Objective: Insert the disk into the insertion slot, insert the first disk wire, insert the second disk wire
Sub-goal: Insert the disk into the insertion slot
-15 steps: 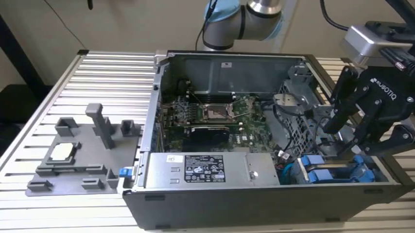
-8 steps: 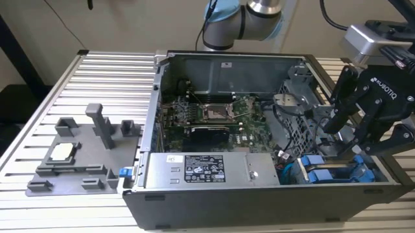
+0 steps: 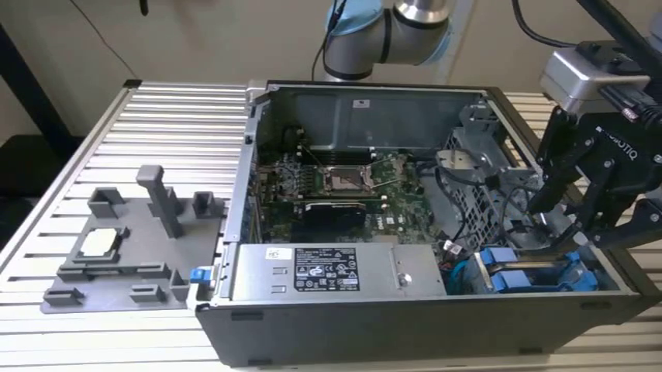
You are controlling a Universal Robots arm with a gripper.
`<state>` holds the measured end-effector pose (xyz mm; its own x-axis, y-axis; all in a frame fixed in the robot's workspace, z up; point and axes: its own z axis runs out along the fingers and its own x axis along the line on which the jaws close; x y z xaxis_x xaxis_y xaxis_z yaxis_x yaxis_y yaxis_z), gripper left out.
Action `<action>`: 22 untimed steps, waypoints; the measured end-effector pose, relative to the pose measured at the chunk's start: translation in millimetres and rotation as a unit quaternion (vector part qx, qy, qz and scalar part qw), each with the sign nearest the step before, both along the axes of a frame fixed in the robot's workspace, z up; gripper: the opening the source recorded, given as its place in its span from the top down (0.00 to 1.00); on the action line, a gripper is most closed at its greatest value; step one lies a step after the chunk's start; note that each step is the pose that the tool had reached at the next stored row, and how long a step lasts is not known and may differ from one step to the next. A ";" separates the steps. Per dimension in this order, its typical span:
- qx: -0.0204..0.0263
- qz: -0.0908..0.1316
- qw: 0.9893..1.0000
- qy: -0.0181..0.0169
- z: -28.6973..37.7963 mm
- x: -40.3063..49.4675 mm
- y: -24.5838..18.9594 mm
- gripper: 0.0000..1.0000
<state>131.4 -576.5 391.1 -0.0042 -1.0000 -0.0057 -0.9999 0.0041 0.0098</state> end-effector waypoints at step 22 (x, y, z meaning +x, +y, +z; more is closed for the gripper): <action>0.003 0.024 0.999 -0.030 -1.5 15.8 0.4 0.46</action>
<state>147.2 -576.0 389.6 0.0439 -0.9990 -0.0096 -0.9978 -0.0434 -0.0497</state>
